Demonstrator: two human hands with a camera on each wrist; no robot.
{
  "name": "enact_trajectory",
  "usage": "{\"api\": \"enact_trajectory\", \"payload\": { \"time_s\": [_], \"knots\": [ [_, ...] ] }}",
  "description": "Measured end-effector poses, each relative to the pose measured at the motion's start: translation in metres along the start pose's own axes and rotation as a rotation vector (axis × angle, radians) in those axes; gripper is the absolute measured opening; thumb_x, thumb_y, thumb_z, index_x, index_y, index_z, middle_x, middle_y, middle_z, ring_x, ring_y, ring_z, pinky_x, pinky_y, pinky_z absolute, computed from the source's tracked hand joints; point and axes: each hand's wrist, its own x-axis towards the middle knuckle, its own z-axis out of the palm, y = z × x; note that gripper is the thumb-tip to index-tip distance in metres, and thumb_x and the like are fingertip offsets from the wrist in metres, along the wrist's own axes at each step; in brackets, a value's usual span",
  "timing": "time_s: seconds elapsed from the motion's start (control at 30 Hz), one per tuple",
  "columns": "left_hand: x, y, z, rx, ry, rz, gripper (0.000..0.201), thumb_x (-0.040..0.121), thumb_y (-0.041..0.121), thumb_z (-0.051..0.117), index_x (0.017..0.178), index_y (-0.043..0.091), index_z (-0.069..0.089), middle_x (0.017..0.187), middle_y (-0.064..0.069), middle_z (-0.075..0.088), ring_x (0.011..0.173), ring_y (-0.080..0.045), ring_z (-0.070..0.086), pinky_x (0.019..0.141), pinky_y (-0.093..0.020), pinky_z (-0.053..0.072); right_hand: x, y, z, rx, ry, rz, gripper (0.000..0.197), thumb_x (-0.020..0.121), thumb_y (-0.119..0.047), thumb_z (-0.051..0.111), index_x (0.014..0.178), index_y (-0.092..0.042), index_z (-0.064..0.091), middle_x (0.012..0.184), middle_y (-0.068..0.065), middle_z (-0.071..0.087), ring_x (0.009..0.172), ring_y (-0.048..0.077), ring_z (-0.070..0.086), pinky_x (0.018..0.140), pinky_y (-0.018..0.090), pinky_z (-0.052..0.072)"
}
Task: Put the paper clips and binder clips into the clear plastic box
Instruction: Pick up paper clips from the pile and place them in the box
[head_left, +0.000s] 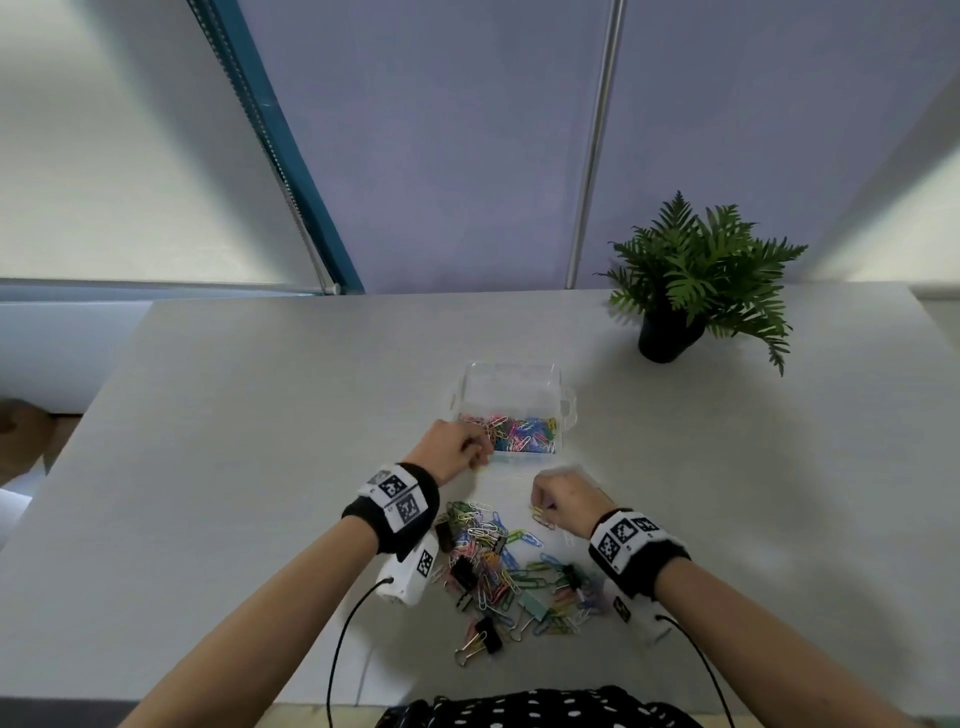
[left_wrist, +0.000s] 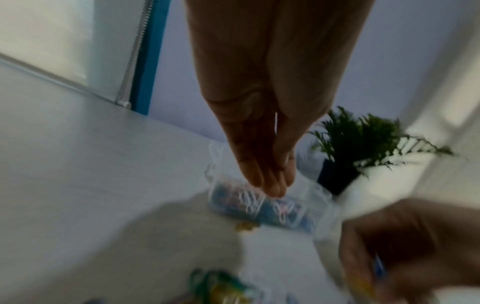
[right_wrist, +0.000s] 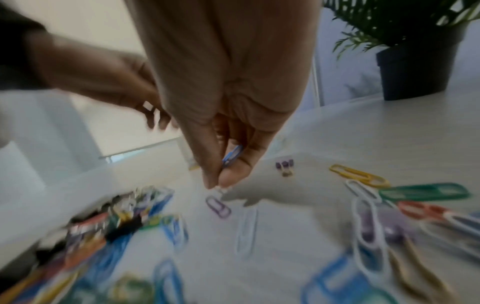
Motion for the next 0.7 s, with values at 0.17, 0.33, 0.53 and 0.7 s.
{"api": "enact_trajectory", "payload": {
  "time_s": [0.17, 0.33, 0.53, 0.7],
  "knots": [
    [-0.021, 0.001, 0.040, 0.316, -0.035, -0.013, 0.030, 0.094, 0.011, 0.045, 0.123, 0.005, 0.053, 0.129, -0.013, 0.054, 0.109, -0.027, 0.059, 0.095, -0.038, 0.050, 0.012, -0.017, -0.034, 0.336, 0.108, -0.006, 0.005, 0.082, 0.001, 0.060, 0.087, -0.001, 0.061, 0.078, 0.004, 0.059, 0.063, 0.011, 0.055, 0.057, 0.013, 0.050],
    [-0.025, 0.010, 0.062, 0.470, 0.020, 0.010, 0.037, 0.091, 0.001, 0.044, 0.127, 0.001, 0.042, 0.140, -0.014, 0.035, 0.128, -0.029, 0.039, 0.092, -0.042, 0.051, 0.025, -0.024, -0.059, 0.179, 0.294, -0.054, 0.021, 0.082, -0.001, 0.060, 0.103, -0.003, 0.061, 0.105, 0.013, 0.064, 0.096, 0.024, 0.059, 0.091, 0.032, 0.046],
    [-0.016, 0.012, 0.075, 0.435, 0.040, 0.055, 0.031, 0.093, 0.004, 0.045, 0.124, 0.004, 0.044, 0.137, -0.014, 0.038, 0.123, -0.027, 0.044, 0.089, -0.038, 0.054, -0.007, -0.020, -0.023, -0.147, 0.205, -0.013, 0.013, 0.091, -0.015, 0.050, 0.103, -0.013, 0.055, 0.108, 0.001, 0.059, 0.096, 0.020, 0.057, 0.079, 0.028, 0.046],
    [-0.009, 0.018, 0.075, 0.417, -0.002, 0.028, 0.036, 0.087, -0.003, 0.050, 0.122, 0.000, 0.043, 0.134, -0.020, 0.042, 0.123, -0.034, 0.044, 0.093, -0.042, 0.050, -0.025, -0.005, 0.013, -0.259, 0.018, 0.223, 0.056, 0.077, -0.032, 0.068, 0.119, -0.005, 0.041, 0.121, 0.013, 0.048, 0.107, 0.030, 0.051, 0.086, 0.039, 0.044]
  ]
}}
